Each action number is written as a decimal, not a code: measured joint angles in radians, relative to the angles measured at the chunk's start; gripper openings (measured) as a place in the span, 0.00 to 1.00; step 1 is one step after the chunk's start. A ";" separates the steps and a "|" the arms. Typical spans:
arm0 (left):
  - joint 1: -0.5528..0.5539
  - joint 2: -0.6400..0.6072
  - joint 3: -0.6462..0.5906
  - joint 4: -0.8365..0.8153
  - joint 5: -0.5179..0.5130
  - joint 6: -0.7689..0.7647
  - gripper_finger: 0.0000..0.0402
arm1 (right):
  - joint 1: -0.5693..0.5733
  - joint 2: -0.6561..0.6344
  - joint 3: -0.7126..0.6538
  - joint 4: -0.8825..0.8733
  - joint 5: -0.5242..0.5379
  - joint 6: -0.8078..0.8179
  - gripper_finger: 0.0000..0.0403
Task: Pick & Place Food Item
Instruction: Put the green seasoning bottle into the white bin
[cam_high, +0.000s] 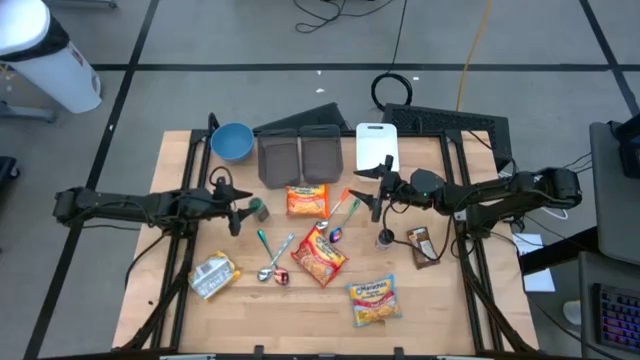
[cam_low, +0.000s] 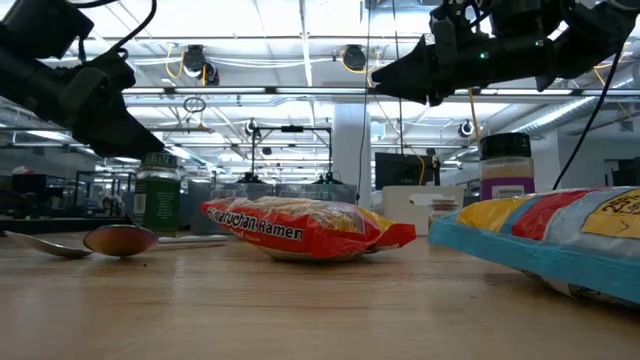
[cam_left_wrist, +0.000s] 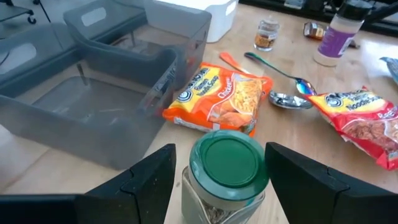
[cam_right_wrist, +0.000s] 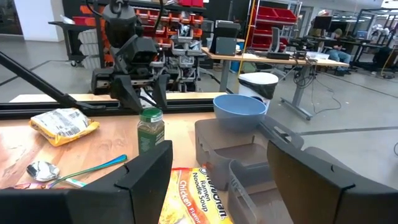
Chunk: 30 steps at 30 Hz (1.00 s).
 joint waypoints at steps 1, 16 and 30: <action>0.000 0.004 0.000 0.001 0.000 -0.002 0.63 | 0.000 0.000 0.000 0.000 0.000 0.000 0.64; 0.000 0.015 0.000 0.051 0.000 -0.025 0.63 | 0.000 0.000 0.000 -0.001 0.000 0.000 0.64; 0.001 0.015 0.000 0.046 0.035 0.003 0.65 | 0.000 0.000 0.000 -0.040 0.000 0.001 0.64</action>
